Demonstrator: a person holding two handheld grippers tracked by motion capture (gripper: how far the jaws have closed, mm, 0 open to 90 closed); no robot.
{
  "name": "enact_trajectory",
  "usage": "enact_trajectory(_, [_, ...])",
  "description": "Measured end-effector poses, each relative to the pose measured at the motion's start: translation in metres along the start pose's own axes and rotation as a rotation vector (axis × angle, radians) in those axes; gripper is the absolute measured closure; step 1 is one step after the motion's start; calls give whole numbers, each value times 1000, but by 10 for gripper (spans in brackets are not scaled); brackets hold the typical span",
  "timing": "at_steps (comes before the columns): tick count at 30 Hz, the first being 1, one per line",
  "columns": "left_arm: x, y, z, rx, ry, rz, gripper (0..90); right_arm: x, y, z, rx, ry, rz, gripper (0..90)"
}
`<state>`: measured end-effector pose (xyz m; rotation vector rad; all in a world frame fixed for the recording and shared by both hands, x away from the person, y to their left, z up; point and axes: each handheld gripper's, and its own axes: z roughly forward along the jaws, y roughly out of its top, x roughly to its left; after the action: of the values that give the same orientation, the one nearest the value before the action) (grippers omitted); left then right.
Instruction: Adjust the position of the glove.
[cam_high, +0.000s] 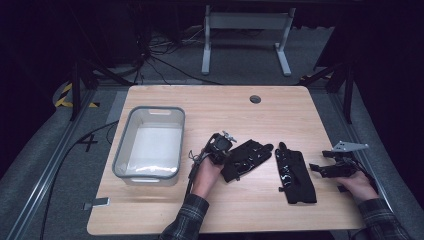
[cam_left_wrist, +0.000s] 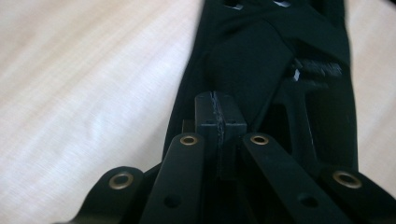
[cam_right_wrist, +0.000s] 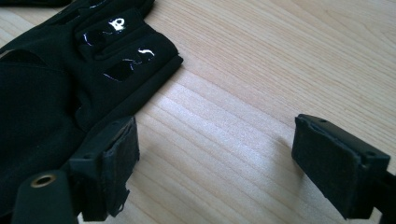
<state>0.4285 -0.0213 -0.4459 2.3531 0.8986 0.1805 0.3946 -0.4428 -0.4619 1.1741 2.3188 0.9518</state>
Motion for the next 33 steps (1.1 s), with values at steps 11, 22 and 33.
enact_trajectory(11, [-36,-18,-8,15,-114,62,897,0,0,0,0,0,-1,155])
enact_trajectory(22, [-58,-13,0,25,-190,123,897,0,0,0,0,0,-1,155])
enact_trajectory(33, [-71,-10,-1,26,-209,167,853,0,0,0,-1,1,-4,157])
